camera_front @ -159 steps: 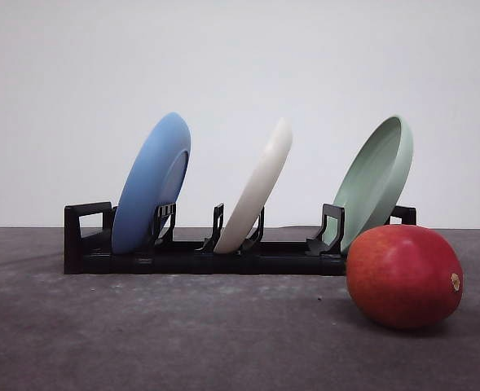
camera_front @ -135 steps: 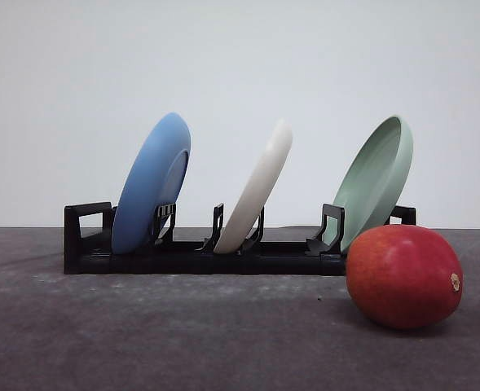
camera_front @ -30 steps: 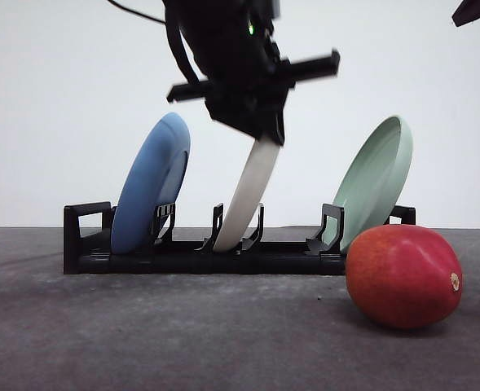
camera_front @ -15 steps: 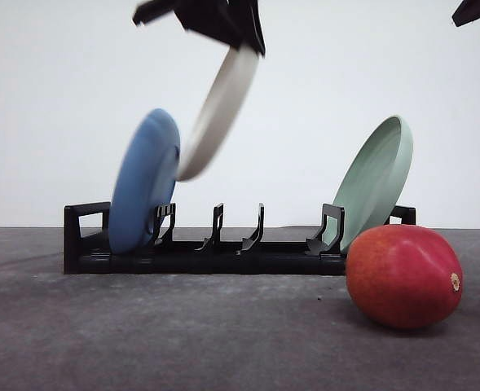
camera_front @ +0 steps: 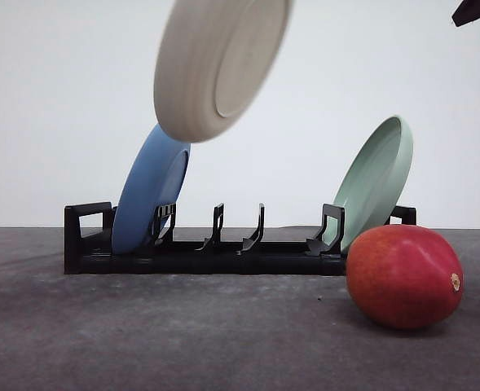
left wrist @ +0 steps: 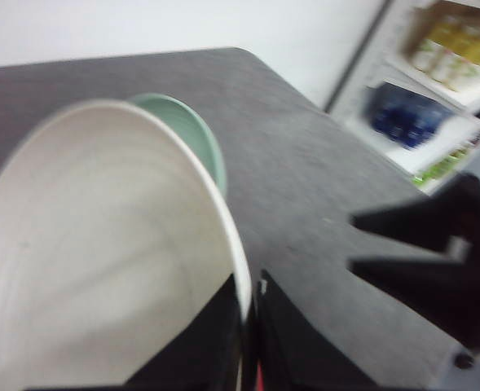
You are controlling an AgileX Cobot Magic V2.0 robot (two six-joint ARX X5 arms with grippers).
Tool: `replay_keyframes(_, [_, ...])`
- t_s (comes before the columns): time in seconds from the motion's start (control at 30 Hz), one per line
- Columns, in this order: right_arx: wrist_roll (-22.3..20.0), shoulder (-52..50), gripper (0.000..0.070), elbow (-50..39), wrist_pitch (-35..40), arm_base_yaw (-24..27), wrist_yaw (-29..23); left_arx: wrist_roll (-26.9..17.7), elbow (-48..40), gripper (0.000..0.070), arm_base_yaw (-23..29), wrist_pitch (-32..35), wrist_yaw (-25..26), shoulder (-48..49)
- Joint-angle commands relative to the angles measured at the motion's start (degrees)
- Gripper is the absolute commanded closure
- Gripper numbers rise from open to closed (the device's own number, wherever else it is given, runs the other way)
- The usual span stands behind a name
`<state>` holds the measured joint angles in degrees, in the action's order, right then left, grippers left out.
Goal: Place pomegranate in white plate
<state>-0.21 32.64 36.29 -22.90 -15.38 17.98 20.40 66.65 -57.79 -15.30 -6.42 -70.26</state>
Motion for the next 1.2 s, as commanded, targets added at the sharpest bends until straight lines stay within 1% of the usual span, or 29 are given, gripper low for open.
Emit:
replay_keyframes(0.0, [-0.39, 0.09, 0.0379, 0.94, 0.63, -0.24, 0.04, -0.18, -2.25, 0.0698, -1.85, 2.41, 0.01, 1.22])
replay_keyframes(0.2, [-0.22, 0.09, 0.0379, 0.94, 0.61, -0.24, 0.04, -0.80, -16.04, 0.0698, -6.79, 11.25, 0.00, 9.71])
replay_keyframes(0.27, [-0.22, 0.09, 0.0379, 0.94, 0.61, -0.24, 0.04, -1.52, -20.21, 0.0698, -8.21, 12.93, -0.02, 12.67])
replay_keyframes(0.43, [-0.03, 0.11, 0.0379, 0.94, 0.63, -0.24, 0.06, -5.20, -26.38, 0.0698, -10.60, 12.90, -0.23, 17.97])
replay_keyframes(0.53, [1.14, 0.11, 0.0379, 0.94, 0.63, -0.24, 0.07, -9.61, -27.50, 0.0698, -10.89, 8.88, -1.83, 18.48])
replay_keyframes(0.6, [1.74, 0.11, 0.0379, 0.94, 0.63, -0.24, 0.08, -14.27, -27.74, 0.0698, -10.91, 5.46, -2.96, 17.57])
replay_keyframes(0.67, [1.75, 0.11, 0.0379, 0.94, 0.63, -0.24, 0.07, -18.65, -27.83, 0.0698, -10.89, 3.09, -3.01, 15.99])
replay_keyframes(0.8, [1.75, 0.13, 0.0379, 0.94, 0.87, -0.24, 0.07, -26.43, -27.84, 0.0698, -10.85, 1.65, -3.03, 10.41])
replay_keyframes(0.97, [1.75, 0.13, 0.0379, 0.94, 1.44, -0.24, 0.07, -33.46, -27.84, 0.0698, -10.87, 3.92, -3.13, 1.96])
replay_keyframes(1.07, [1.75, 0.13, 0.0379, 0.94, 1.92, -0.24, 0.07, -36.78, -27.82, 0.0698, -10.85, 6.71, -4.93, -3.06])
replay_keyframes(1.17, [1.75, 0.13, 0.0379, 0.94, 2.31, -0.24, 0.07, -39.06, -27.82, 0.0698, -10.85, 8.77, -7.19, -7.04])
